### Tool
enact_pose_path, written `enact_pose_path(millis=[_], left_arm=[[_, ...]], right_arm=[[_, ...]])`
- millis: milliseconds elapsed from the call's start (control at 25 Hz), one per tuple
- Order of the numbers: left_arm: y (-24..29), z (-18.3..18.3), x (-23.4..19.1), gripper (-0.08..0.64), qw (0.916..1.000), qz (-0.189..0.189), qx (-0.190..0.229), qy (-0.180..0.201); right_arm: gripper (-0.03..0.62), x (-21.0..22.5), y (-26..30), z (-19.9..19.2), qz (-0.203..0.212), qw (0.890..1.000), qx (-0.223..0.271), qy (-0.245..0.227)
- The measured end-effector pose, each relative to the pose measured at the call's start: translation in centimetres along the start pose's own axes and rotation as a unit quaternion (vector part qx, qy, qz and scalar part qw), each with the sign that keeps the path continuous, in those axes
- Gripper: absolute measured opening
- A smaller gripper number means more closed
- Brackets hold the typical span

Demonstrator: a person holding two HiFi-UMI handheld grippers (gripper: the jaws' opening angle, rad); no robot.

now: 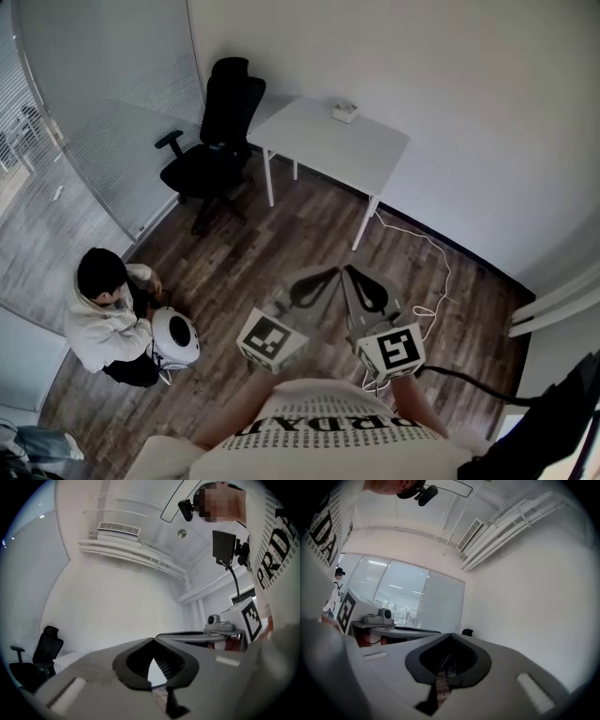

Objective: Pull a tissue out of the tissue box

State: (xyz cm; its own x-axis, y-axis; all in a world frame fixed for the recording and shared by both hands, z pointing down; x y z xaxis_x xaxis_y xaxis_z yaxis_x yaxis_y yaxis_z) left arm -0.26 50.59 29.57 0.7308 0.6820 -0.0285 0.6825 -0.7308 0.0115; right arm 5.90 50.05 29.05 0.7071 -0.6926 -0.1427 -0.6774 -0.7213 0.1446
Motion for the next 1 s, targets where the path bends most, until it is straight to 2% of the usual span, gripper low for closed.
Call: enact_pose_path(millis=[280,480,760,1000], left_arm=[[-2.8,0.0,-0.7,-0.009,1.0,-0.007,0.003,-0.003],[-3.1,0.0,-0.8,-0.009,0.9999,-0.014,-0.002,0.004],[-1.9,-0.3,-1.1,-0.009,0.9981,0.0,-0.023,0.057],[-0.7,-0.9,-2.0,-0.008,0.9966,0.019,-0.04,0.07]], right_arm=[[0.008,-2.8,0.4,0.5,-0.002,1.0,-0.005,-0.003],[0.008,-3.3,0.5,0.5,-0.014,1.0,-0.009,0.002],[0.008,-2.2,0.5,0.2,-0.029,1.0,-0.009,-0.007],[0.009,-1.5,1.5,-0.6,-0.049,0.998,-0.031,-0.021]])
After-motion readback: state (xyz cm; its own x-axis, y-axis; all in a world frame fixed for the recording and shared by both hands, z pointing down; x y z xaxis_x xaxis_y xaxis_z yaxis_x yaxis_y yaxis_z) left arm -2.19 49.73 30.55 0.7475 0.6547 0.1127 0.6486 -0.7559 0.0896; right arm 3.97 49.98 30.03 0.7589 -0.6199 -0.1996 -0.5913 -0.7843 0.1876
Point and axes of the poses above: the fingertips, and each gripper's own axes: y forward along the fingers, x to its right, z out of its top, the point moved 4 cm from there along -y, backward along the fingers, and after that the axes turned 11 degrees about -x, right-handed, at the moved point
